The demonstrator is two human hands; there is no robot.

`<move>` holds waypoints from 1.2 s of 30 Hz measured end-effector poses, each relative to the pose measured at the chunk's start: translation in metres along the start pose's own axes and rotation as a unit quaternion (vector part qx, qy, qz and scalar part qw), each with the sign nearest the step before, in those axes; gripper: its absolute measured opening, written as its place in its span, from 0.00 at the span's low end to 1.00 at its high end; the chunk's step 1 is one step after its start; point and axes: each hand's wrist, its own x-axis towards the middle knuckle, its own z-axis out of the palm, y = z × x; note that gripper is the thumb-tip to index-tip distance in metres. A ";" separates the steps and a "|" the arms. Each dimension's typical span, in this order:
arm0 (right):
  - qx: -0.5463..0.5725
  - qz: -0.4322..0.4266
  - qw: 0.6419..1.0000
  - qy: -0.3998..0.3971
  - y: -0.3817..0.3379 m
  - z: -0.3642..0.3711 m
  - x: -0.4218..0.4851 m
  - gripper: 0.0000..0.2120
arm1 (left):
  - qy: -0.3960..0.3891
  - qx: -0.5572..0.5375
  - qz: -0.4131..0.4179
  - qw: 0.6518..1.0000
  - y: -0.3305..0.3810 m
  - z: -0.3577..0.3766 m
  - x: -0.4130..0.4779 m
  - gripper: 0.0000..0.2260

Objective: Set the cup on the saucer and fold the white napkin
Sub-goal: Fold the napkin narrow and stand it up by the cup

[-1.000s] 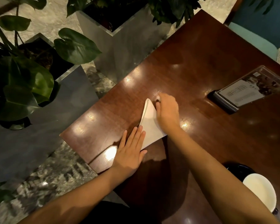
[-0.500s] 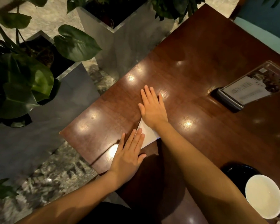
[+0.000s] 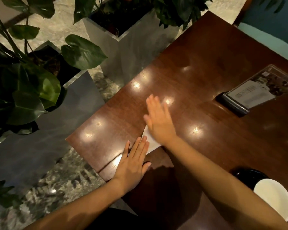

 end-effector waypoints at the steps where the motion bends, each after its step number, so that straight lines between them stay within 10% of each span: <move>1: 0.013 -0.022 0.999 -0.027 -0.007 0.006 -0.019 0.28 | 0.000 -0.002 0.001 1.000 0.000 0.001 0.000 0.29; 23: -0.109 0.040 0.989 -0.095 0.069 0.001 -0.040 0.31 | 0.037 0.010 -0.020 0.999 -0.015 -0.022 -0.015 0.30; 29: 0.009 0.175 0.982 -0.065 0.051 -0.015 -0.040 0.25 | 0.073 -0.018 0.058 0.995 0.016 -0.036 0.039 0.28; 36: 0.097 0.062 0.982 -0.153 0.055 -0.033 -0.074 0.27 | 0.066 0.055 0.072 0.994 0.027 -0.034 0.071 0.17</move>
